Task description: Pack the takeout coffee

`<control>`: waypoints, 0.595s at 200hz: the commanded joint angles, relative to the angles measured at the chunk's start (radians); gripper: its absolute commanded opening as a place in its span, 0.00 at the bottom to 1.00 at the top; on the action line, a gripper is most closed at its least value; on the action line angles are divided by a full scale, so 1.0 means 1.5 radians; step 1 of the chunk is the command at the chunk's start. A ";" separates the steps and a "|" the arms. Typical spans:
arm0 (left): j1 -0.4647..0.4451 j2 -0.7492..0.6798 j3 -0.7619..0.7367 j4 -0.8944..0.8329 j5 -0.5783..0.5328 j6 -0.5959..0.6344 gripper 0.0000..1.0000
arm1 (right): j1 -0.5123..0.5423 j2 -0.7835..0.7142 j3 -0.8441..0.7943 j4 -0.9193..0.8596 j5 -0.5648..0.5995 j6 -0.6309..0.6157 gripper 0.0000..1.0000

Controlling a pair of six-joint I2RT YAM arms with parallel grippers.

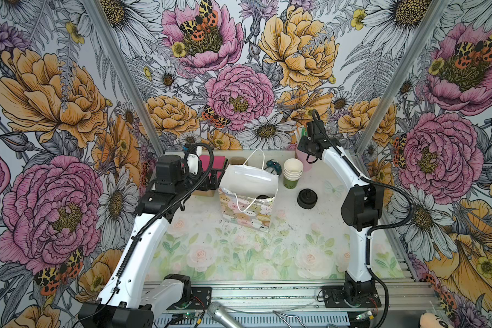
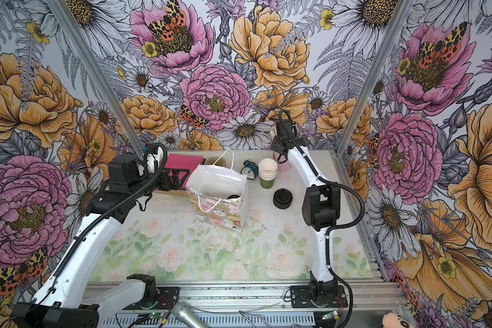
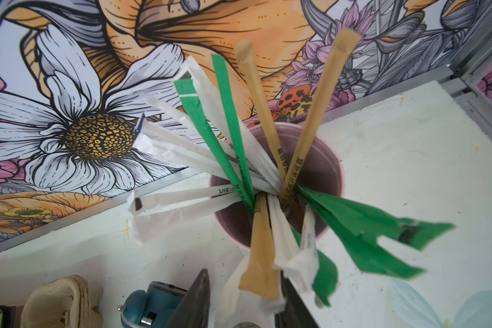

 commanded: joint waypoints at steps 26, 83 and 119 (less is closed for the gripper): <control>0.007 -0.012 -0.006 0.015 -0.013 -0.008 0.99 | 0.005 0.018 0.029 -0.002 -0.004 0.029 0.31; 0.007 -0.012 -0.010 0.015 -0.014 -0.008 0.99 | 0.006 0.020 0.046 -0.001 0.000 0.031 0.23; 0.008 -0.012 -0.013 0.018 -0.014 -0.008 0.99 | 0.005 0.027 0.054 -0.002 -0.005 0.031 0.16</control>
